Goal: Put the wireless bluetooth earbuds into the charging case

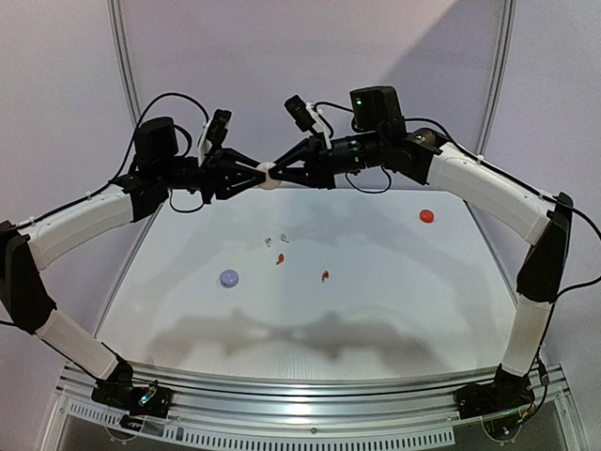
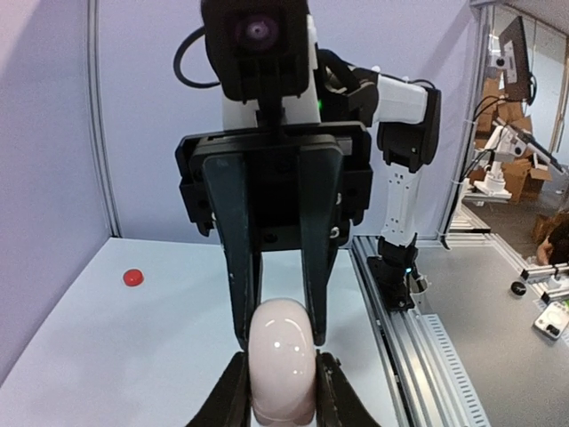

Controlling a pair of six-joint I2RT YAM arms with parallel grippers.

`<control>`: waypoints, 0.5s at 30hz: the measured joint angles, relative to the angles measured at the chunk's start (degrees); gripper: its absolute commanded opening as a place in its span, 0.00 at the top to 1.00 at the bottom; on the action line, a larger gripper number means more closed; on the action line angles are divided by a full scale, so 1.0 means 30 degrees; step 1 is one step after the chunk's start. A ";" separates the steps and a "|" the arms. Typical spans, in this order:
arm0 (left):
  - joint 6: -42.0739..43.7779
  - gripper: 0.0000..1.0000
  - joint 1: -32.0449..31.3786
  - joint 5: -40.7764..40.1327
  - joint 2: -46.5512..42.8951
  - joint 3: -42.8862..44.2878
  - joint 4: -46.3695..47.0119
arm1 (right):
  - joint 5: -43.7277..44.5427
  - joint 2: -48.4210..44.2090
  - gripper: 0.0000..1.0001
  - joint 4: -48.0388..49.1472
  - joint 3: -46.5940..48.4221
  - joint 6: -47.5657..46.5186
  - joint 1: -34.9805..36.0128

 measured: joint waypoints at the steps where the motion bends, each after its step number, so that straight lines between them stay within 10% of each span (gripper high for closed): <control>1: -0.0058 0.01 0.0000 -0.0087 0.0000 -0.0015 0.0138 | 0.0051 0.0000 1.00 0.0022 0.0000 0.0029 0.0000; 5: -0.0517 0.02 0.0051 -0.0882 -0.0495 -0.1239 0.0984 | 0.0444 0.0000 1.00 0.0321 -0.0007 0.0204 0.0000; 15: -0.2630 0.43 0.0015 -0.2237 -0.1319 -0.5034 0.6178 | 0.1129 -0.0007 1.00 0.2557 -0.0466 0.0721 0.0277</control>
